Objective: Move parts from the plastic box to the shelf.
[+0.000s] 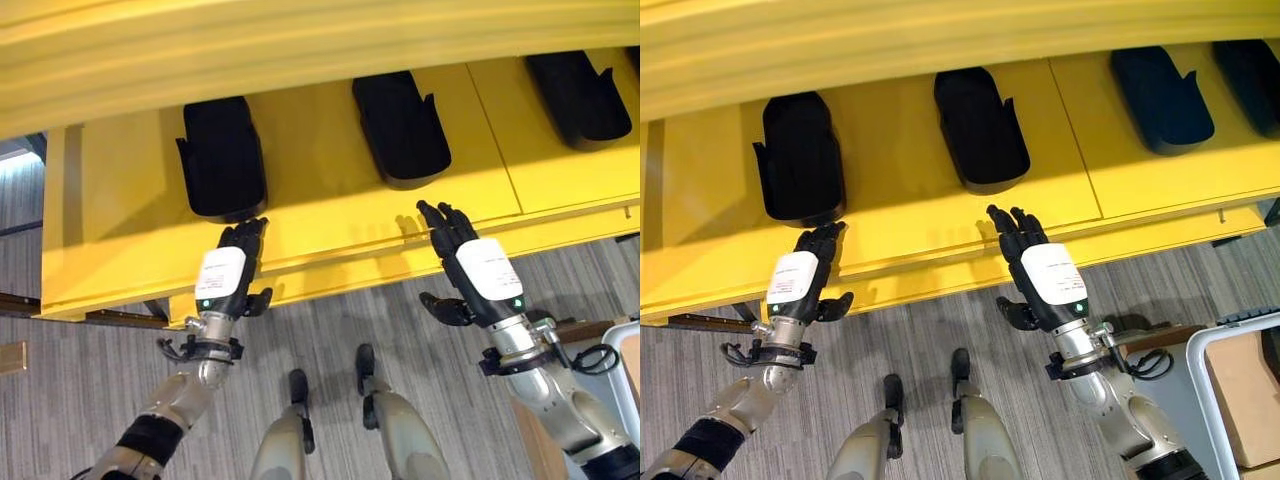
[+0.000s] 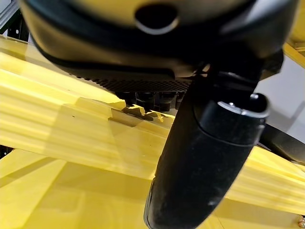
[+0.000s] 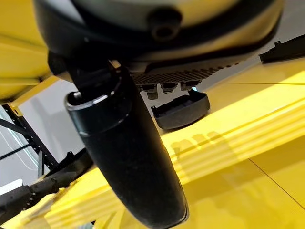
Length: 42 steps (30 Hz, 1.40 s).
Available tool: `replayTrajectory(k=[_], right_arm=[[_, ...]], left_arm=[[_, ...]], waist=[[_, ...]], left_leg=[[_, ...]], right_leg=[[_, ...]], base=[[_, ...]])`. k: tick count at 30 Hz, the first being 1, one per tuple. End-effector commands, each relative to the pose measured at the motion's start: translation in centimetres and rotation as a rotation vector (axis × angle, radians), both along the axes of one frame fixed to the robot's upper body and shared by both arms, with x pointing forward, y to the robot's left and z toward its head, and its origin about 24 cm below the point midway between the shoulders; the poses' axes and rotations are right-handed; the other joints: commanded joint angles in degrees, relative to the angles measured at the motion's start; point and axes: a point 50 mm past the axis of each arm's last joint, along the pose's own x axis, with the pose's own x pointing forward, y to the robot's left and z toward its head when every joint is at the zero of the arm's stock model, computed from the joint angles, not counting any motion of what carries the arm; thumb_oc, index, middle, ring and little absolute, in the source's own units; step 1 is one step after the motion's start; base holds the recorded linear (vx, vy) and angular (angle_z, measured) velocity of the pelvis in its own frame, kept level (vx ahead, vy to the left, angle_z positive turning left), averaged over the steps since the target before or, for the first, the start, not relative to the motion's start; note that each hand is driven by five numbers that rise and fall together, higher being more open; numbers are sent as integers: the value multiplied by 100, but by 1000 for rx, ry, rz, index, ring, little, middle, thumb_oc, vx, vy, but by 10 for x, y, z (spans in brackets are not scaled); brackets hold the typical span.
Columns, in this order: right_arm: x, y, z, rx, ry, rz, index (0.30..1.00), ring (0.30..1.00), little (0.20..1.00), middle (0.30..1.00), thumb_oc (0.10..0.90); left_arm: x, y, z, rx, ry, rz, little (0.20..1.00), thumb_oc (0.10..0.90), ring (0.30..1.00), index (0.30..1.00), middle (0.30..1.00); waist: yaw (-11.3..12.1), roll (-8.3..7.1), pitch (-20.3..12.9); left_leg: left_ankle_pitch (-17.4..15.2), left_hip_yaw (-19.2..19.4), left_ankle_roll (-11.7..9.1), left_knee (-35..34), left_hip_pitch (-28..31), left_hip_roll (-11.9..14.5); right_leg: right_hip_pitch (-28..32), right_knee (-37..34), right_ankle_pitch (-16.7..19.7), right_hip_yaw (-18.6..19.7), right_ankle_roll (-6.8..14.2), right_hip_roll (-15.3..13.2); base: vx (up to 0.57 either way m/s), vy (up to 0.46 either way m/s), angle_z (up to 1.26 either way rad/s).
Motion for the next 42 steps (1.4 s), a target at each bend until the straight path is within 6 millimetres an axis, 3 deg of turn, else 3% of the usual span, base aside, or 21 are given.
replayTrajectory(k=[1, 28, 42], right_arm=[[-1, 15, 38, 79, -203, 96, 1000, 1000, 1000, 1000, 900], [-2, 15, 36, 80, -200, 82, 1000, 1000, 1000, 1000, 900], [-2, 13, 38, 94, -180, 75, 1000, 1000, 1000, 1000, 900]], left_arm=[[-7, 36, -10, 47, 80, 147, 1000, 900, 1000, 1000, 1000], [-5, 21, -11, 8, 79, 94, 1000, 900, 1000, 1000, 1000], [-36, -9, -10, -191, 150, -135, 1000, 900, 1000, 1000, 1000]], waist=[[36, -106, -258], [28, -107, -243], [126, -59, -328]], left_leg=[[28, -261, -240, 333, -261, 382], [-5, -284, -227, 401, -301, 363], [-18, -356, -201, 372, -240, 328]], right_leg=[[52, 601, -499, 166, 551, -480], [13, 661, -512, 199, 535, -482], [154, 571, -485, 151, 548, -520]], base=[[0, 0, 0], [0, 0, 0], [0, 0, 0]])
